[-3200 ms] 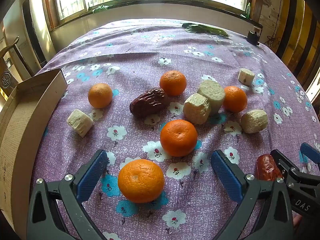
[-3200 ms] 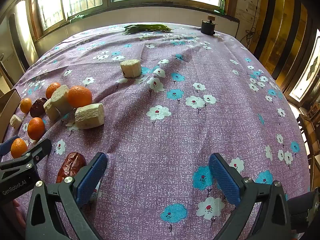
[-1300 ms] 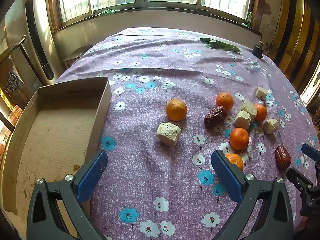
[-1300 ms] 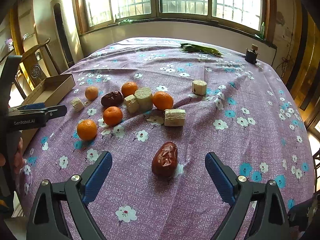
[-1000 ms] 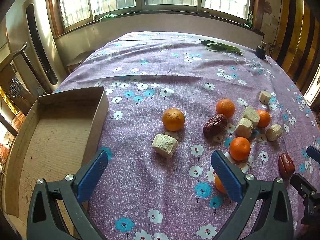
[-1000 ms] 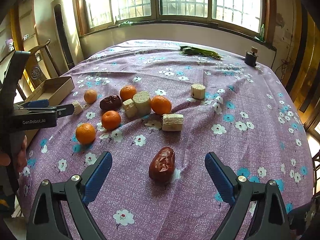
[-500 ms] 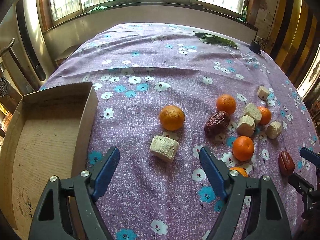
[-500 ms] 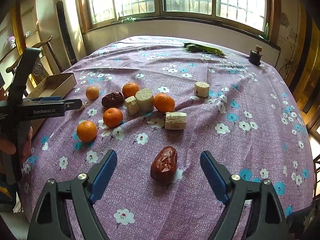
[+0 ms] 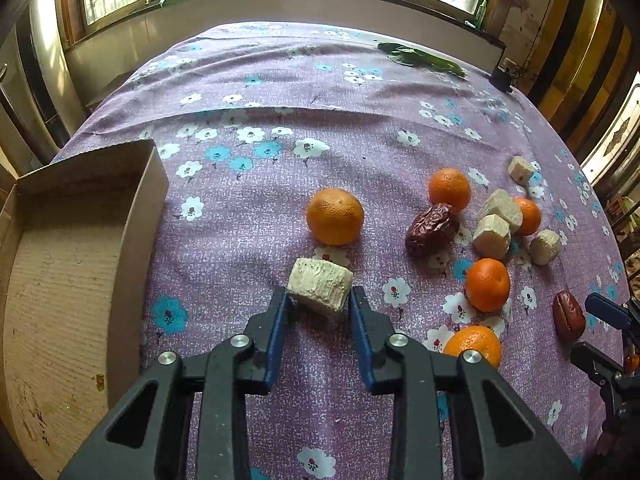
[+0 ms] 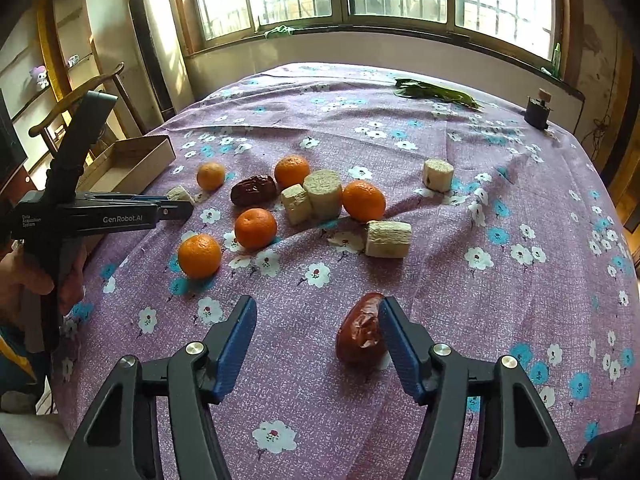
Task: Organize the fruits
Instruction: 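Close the right tool on the red date while the left tool lifts the cube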
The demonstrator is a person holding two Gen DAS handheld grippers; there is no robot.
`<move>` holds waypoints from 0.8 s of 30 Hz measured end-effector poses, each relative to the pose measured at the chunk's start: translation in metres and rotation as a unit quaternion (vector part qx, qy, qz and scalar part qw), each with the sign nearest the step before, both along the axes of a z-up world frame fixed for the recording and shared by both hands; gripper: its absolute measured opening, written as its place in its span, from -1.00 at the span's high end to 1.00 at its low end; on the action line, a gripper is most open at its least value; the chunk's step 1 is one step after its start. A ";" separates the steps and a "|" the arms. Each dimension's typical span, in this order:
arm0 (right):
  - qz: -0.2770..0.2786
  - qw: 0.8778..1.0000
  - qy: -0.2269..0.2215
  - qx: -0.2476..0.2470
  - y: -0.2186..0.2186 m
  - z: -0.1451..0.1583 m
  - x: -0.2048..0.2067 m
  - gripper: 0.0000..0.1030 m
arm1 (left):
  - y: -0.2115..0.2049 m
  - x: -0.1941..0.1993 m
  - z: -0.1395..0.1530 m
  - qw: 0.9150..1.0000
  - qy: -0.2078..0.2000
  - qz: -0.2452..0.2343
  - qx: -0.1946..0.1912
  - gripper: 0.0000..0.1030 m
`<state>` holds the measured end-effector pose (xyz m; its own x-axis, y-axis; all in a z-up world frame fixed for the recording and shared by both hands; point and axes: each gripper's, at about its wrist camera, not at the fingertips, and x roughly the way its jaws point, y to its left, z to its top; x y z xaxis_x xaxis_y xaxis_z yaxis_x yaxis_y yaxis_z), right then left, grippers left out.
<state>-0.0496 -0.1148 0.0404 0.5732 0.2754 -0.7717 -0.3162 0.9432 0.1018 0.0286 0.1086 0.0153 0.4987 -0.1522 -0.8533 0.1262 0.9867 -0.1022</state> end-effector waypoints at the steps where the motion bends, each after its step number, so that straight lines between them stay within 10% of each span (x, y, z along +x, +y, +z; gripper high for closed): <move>1: -0.002 1.000 0.002 0.002 -0.003 0.000 -0.001 -0.32 | -0.001 -0.001 0.000 1.000 -0.001 0.000 0.002 0.43; 12: -0.020 0.999 0.029 0.002 -0.018 -0.018 0.007 -0.12 | 0.001 -0.019 0.019 1.000 -0.021 0.011 -0.009 0.43; 16: -0.019 0.999 0.031 -0.004 -0.016 -0.024 0.012 0.34 | 0.007 -0.028 0.031 0.999 -0.028 0.020 -0.013 0.43; 24: -0.008 1.000 0.013 0.018 -0.013 -0.006 0.003 0.34 | 0.025 -0.048 0.058 0.998 -0.049 0.037 -0.014 0.43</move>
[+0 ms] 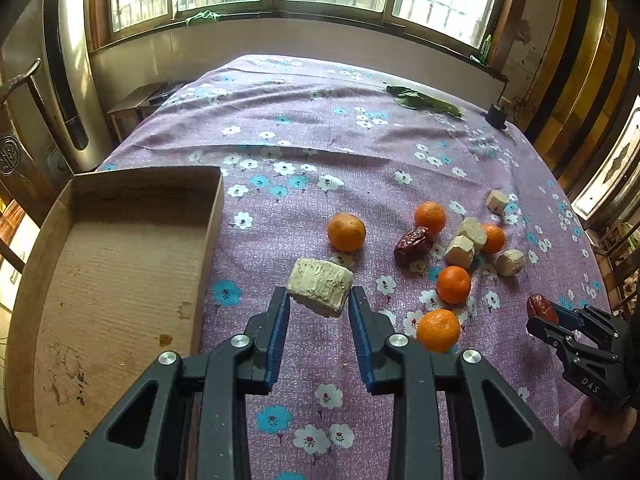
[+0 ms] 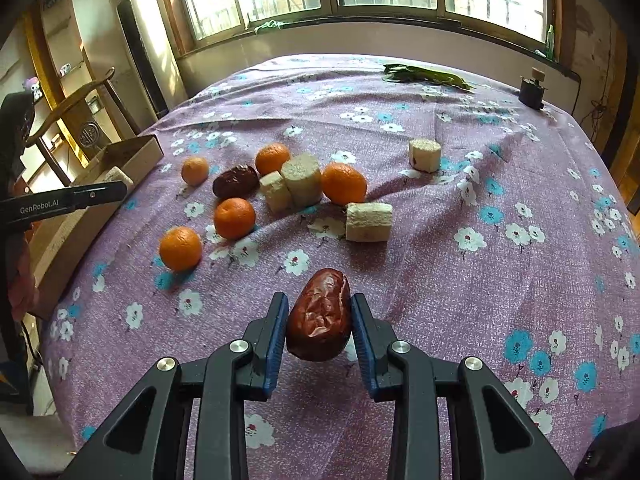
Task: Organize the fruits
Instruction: 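Close the right tool on the red date while the left tool lifts the cube, then carry the cube and date into the cardboard box and open both tools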
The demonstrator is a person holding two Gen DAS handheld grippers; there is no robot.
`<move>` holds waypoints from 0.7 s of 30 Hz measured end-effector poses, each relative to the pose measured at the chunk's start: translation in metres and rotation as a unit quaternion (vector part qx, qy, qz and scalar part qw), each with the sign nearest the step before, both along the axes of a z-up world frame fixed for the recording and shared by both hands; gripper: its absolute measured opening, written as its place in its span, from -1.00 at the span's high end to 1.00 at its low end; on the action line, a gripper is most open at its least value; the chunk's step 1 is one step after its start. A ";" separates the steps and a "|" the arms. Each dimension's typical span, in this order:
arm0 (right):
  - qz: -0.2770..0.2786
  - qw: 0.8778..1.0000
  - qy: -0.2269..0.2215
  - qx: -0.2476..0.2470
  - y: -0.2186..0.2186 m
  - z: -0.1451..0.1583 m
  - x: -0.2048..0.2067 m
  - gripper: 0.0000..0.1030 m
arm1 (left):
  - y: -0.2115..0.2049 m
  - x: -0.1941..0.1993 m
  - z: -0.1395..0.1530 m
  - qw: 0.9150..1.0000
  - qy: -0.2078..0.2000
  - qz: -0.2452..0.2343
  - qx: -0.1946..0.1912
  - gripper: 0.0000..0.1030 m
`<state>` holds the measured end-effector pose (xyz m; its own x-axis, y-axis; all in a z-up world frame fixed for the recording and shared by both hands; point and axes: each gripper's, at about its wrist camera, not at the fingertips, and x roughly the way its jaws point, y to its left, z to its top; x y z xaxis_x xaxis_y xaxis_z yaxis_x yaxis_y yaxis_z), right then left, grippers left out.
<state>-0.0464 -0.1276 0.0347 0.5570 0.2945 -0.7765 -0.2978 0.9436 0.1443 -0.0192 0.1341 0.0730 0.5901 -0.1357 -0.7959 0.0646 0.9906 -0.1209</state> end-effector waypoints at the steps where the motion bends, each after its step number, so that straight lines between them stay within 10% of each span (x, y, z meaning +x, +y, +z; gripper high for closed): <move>1: 0.003 1.000 -0.005 0.004 0.002 0.004 -0.001 0.34 | 0.004 -0.003 0.004 1.000 -0.004 0.004 0.001 0.43; 21: 0.184 0.979 -0.025 0.087 0.174 0.053 0.026 0.33 | 0.125 -0.031 0.003 0.992 -0.002 0.120 0.030 0.42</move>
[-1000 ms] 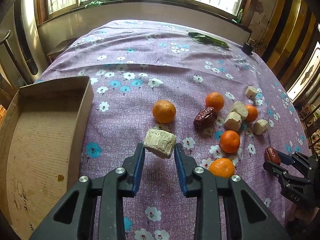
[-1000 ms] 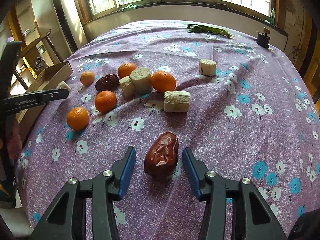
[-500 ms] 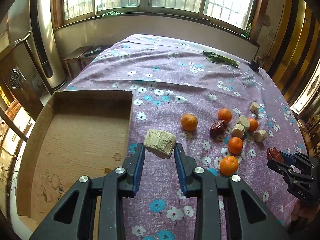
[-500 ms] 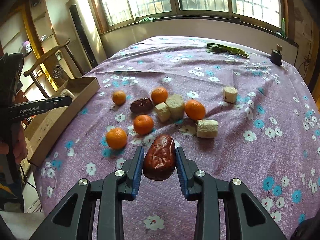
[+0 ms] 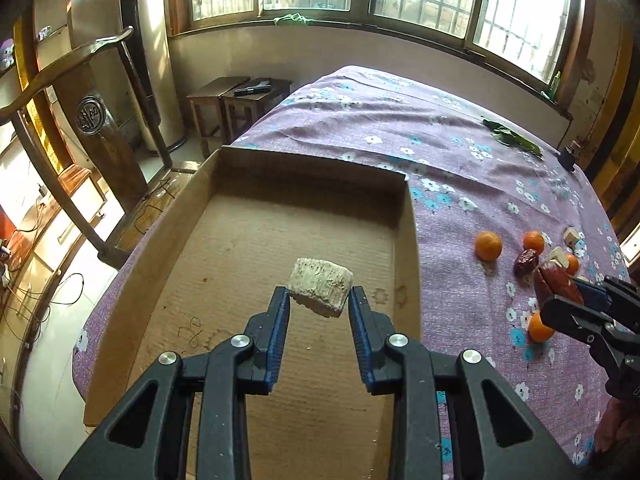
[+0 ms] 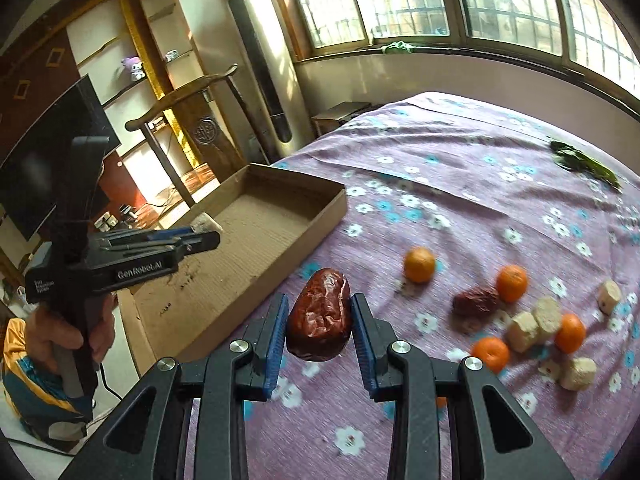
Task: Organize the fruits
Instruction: 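Carry the cube and date into the cardboard box and open both tools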
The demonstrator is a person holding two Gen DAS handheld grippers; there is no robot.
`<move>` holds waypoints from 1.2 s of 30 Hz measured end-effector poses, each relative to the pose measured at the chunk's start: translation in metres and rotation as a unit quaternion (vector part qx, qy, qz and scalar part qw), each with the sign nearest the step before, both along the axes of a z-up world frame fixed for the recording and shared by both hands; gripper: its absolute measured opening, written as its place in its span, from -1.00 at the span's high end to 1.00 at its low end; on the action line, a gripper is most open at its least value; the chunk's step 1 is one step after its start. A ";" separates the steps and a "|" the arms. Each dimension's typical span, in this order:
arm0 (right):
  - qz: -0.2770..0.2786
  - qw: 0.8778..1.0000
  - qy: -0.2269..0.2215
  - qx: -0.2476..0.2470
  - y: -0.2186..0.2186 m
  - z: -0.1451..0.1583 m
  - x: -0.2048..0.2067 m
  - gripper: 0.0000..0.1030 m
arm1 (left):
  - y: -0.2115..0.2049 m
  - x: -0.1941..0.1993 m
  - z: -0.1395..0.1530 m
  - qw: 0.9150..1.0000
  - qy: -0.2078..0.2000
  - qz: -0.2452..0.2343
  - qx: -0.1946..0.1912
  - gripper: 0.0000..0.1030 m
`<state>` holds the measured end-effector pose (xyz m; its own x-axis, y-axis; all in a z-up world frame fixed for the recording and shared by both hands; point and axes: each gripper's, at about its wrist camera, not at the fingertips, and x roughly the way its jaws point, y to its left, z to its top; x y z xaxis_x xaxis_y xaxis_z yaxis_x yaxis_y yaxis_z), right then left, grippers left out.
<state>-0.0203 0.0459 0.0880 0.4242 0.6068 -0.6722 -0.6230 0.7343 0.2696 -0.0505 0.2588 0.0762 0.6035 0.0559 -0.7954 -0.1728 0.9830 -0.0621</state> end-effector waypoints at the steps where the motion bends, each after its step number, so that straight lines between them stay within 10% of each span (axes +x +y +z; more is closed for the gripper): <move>1: 0.007 1.000 0.001 0.005 0.012 0.000 0.004 0.33 | 0.004 -0.001 -0.003 1.000 0.002 0.003 -0.002 0.43; 13: 0.070 0.996 0.046 -0.019 0.126 -0.038 0.049 0.33 | 0.026 0.001 -0.018 0.999 0.003 0.036 -0.007 0.43; 26: 0.041 0.995 0.050 -0.072 0.100 -0.056 0.056 0.32 | 0.011 0.025 -0.024 1.000 0.019 0.012 -0.004 0.43; 29: 0.043 0.995 0.047 -0.070 0.104 -0.055 0.055 0.04 | 0.014 0.024 -0.031 0.999 0.034 0.020 -0.008 0.42; 36: 0.039 0.997 0.043 -0.042 0.092 -0.044 0.047 -0.15 | 0.023 0.016 -0.029 0.998 0.020 0.048 -0.032 -0.31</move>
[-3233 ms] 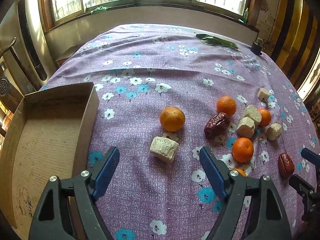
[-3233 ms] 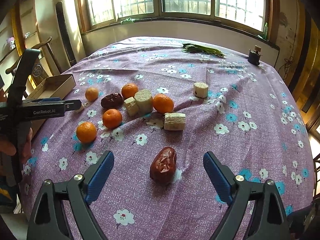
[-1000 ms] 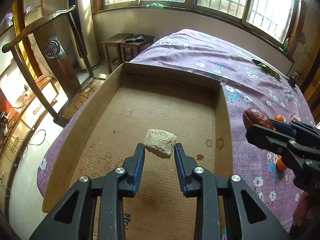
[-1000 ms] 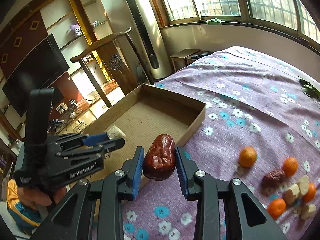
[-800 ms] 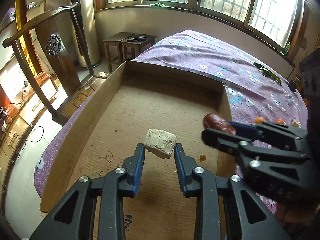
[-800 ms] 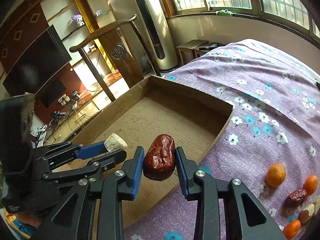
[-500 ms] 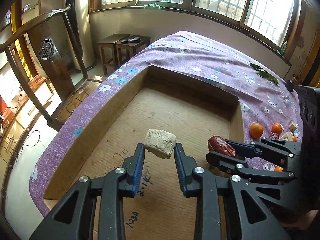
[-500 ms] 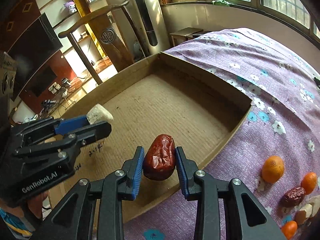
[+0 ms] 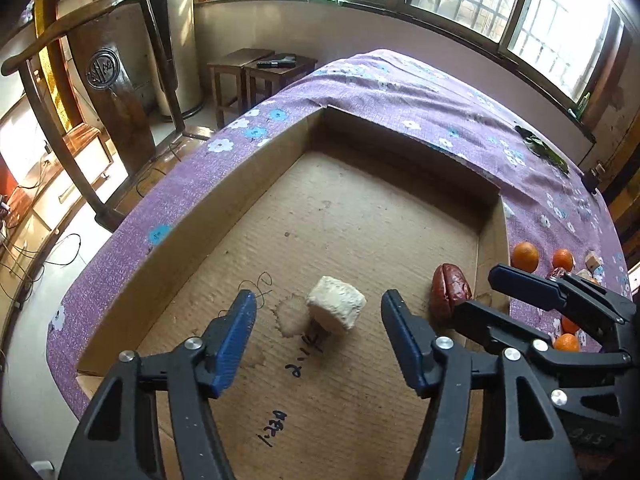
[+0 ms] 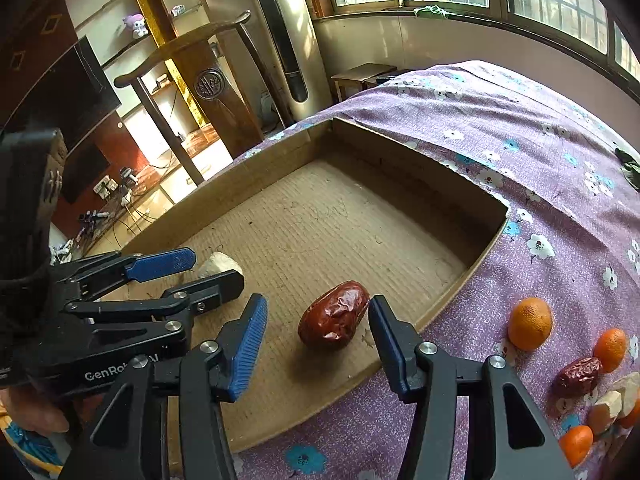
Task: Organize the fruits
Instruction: 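Carry the cube and date into the cardboard box and open both tools, then grasp a mandarin orange with the left tool while the right tool returns to the fruit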
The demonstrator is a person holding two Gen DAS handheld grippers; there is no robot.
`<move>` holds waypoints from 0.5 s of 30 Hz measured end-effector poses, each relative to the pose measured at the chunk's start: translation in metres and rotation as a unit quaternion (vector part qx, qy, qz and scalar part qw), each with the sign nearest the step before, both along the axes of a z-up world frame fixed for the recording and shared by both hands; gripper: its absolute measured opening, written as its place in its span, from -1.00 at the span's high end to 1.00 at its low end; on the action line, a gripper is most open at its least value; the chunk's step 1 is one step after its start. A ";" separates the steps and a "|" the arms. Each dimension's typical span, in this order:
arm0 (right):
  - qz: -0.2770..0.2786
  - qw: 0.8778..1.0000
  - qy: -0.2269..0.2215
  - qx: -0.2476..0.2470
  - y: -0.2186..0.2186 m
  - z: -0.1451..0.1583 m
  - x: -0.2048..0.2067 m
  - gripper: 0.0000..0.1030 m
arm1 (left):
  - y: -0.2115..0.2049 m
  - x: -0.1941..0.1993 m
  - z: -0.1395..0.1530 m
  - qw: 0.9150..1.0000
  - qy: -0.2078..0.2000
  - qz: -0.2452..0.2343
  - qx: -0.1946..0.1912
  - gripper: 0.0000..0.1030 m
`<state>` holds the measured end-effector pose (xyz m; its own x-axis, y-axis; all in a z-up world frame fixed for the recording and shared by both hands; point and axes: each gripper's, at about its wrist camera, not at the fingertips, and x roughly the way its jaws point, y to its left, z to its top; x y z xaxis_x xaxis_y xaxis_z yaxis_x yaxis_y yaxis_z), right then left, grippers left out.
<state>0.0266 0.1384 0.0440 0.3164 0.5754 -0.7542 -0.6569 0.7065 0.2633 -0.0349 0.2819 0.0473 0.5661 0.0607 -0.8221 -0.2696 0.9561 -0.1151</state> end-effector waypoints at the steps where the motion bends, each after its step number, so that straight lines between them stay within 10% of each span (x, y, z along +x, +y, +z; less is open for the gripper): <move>1: -0.003 1.000 -0.003 0.010 -0.005 0.004 -0.002 -0.22 | -0.004 -0.001 0.003 1.000 -0.005 -0.001 0.006 -0.40; 15: -0.096 0.993 -0.066 0.009 -0.115 0.041 -0.044 -0.51 | -0.095 -0.004 0.029 0.995 -0.058 -0.076 0.032 -0.54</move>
